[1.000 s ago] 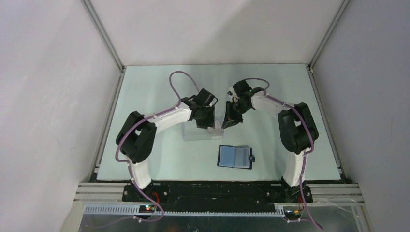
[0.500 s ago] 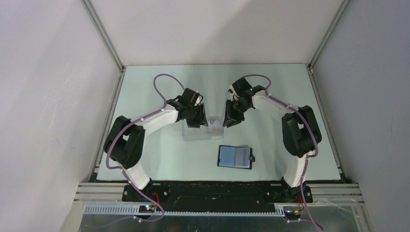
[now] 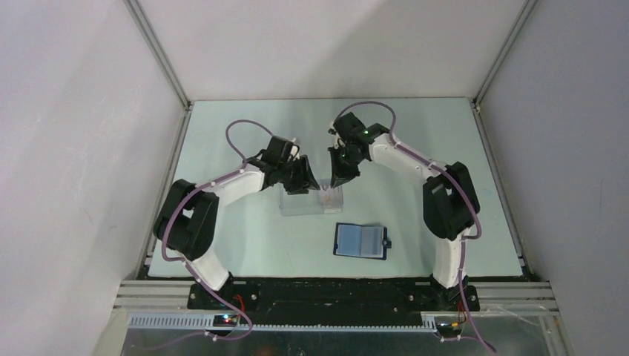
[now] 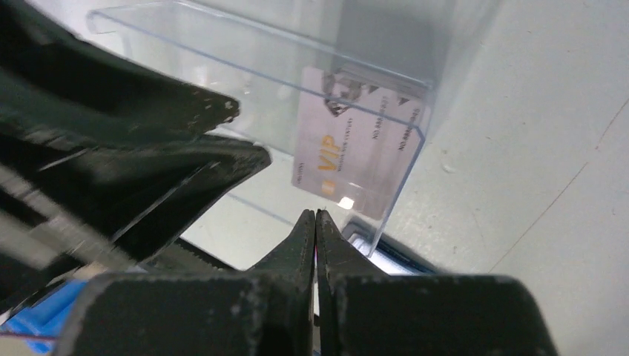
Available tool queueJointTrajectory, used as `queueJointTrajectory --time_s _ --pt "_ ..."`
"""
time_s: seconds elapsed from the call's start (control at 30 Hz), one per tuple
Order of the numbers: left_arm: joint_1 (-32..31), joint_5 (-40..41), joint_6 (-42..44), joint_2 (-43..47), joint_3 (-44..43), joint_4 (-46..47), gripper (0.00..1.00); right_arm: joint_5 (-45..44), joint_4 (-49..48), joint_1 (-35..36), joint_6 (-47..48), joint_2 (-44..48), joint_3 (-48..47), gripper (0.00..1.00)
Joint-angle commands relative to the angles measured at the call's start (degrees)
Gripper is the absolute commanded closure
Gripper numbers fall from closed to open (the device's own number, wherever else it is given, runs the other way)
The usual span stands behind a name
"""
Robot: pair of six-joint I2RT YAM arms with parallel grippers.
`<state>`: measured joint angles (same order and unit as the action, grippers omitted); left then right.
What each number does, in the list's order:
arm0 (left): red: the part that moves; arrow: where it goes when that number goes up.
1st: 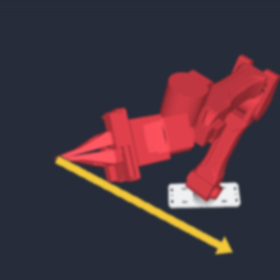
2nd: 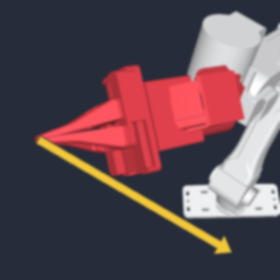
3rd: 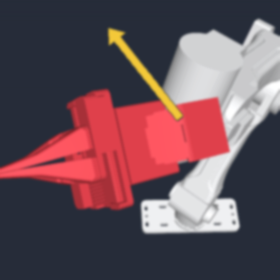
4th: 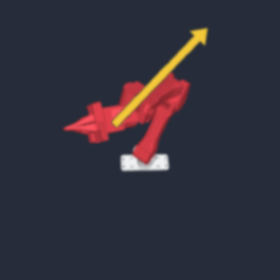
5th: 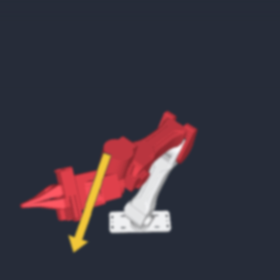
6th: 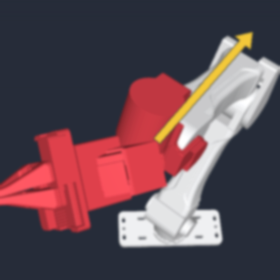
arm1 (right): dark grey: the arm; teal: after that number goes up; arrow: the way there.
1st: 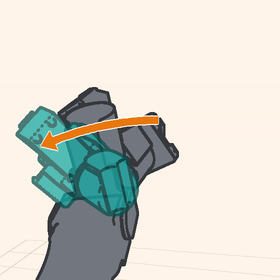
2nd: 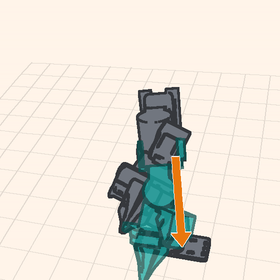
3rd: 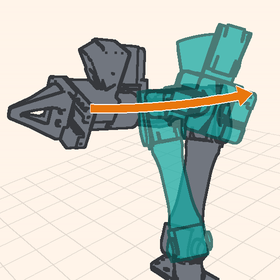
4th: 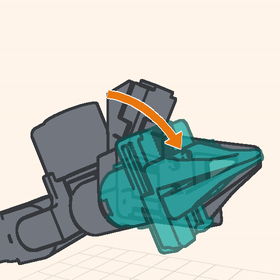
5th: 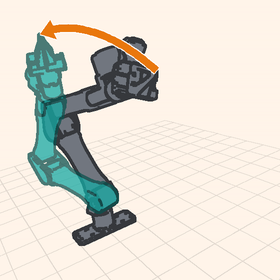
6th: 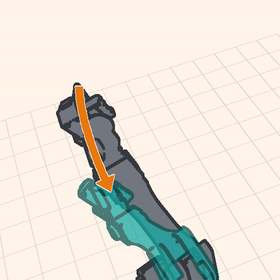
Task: Put the credit cards into the card holder
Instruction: Pick up the credit card from the storage box.
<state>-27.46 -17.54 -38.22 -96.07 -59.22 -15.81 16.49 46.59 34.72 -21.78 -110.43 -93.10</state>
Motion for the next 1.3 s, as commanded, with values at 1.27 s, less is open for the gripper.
queueJointTrajectory --time_s 1.27 --pt "-1.0 -6.5 -5.1 -9.2 2.2 14.3 0.57 -15.5 4.5 5.2 1.4 -11.1 -3.6 1.0"
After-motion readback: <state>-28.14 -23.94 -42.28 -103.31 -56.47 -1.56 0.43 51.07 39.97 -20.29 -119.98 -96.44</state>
